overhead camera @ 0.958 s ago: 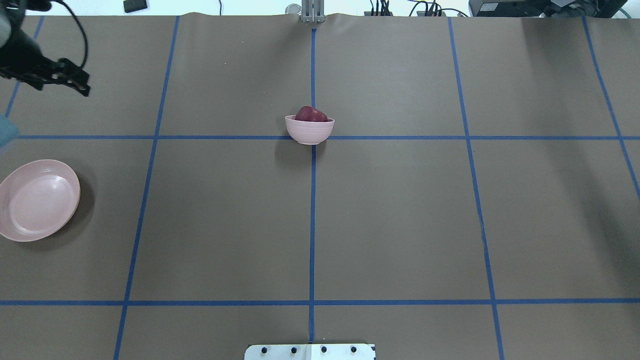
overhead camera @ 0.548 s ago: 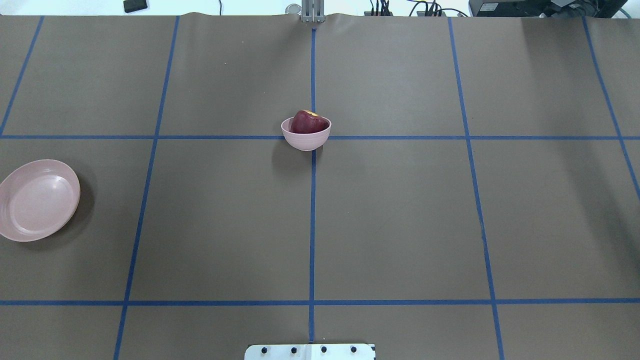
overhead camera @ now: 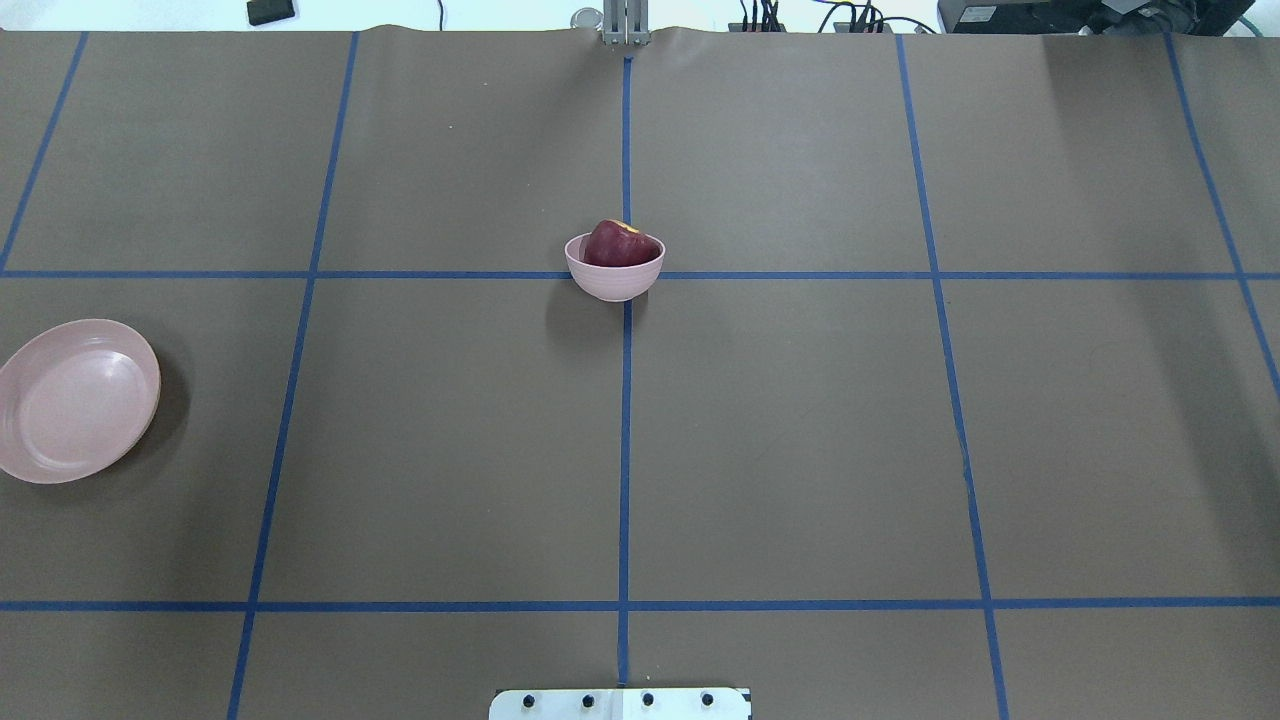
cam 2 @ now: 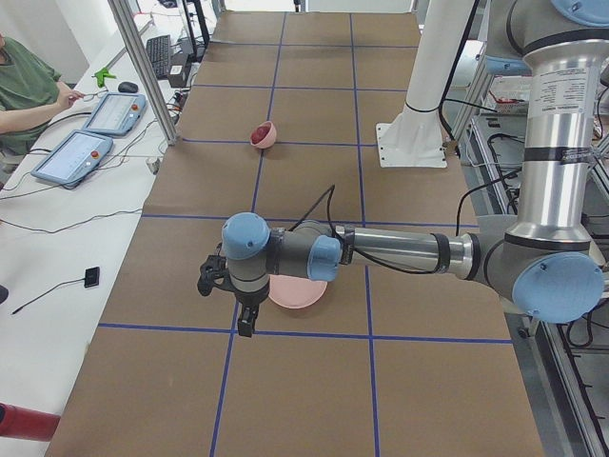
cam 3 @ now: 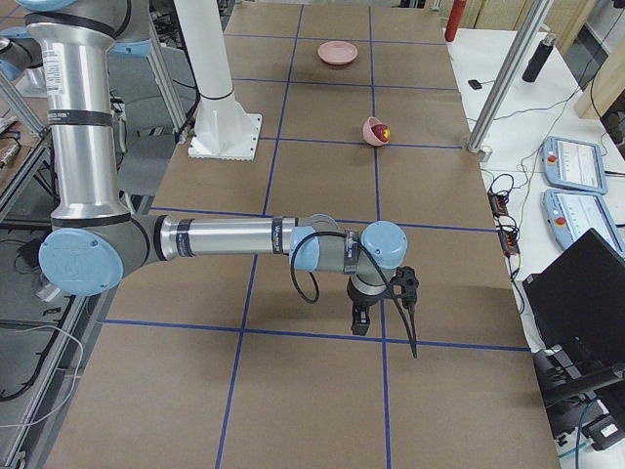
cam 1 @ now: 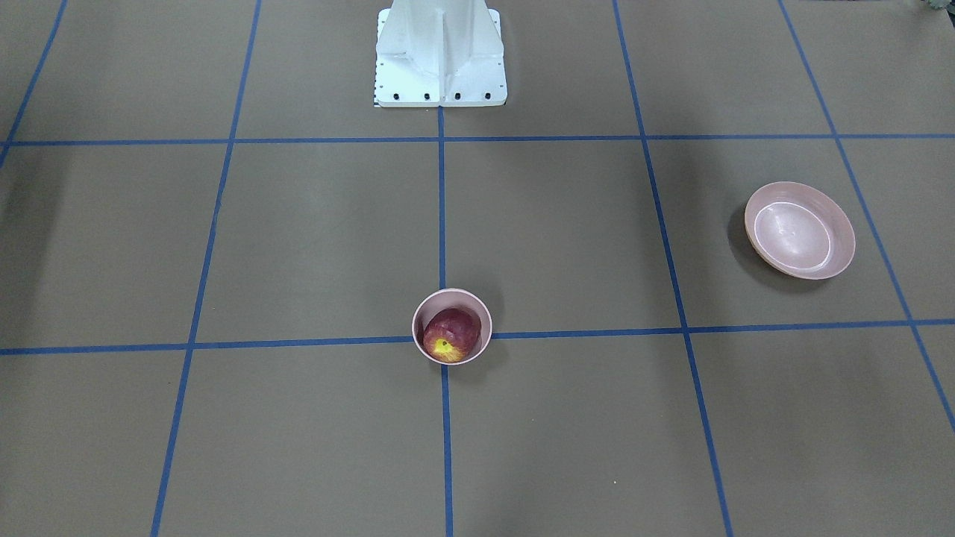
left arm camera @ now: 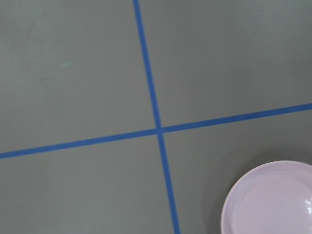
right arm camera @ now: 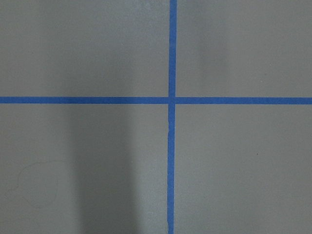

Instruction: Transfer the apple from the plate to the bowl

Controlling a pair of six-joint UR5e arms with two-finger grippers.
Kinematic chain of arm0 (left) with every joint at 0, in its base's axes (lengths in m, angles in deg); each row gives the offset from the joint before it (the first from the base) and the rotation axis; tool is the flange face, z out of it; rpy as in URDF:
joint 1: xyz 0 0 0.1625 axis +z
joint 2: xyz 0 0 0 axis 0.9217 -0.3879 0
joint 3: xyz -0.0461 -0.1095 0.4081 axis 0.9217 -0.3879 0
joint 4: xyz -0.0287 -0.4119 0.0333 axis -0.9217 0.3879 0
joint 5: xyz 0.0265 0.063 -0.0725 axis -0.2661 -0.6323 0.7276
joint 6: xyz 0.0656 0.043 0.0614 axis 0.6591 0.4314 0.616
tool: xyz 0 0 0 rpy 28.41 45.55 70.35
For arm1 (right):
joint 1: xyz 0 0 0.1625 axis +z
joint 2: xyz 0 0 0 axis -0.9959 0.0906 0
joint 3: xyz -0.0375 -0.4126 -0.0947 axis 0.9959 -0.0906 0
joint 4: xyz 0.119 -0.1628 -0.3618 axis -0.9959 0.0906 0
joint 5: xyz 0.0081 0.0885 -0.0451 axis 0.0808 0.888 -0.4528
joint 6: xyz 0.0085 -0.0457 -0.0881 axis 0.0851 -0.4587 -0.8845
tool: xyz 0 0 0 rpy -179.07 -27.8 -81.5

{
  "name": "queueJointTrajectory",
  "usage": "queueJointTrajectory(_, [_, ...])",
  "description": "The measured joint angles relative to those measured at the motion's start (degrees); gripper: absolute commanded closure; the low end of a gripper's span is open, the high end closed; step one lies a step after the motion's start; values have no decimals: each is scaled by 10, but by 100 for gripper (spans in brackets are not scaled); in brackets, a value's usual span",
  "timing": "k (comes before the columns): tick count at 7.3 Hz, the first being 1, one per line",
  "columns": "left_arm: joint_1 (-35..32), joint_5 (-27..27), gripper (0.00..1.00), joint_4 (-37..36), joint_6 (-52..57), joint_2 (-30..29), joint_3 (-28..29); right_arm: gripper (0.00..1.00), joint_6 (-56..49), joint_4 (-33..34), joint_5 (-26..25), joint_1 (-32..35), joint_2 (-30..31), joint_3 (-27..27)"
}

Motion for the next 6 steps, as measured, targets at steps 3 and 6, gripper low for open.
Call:
queueJointTrajectory(3, [-2, -24, 2, 17, -16, 3, 29, 0, 9, 21, 1, 7, 4, 10])
queueJointTrajectory(6, [0, -49, 2, 16, -66, -1, 27, 0, 15, 70, -6, 13, 16, 44])
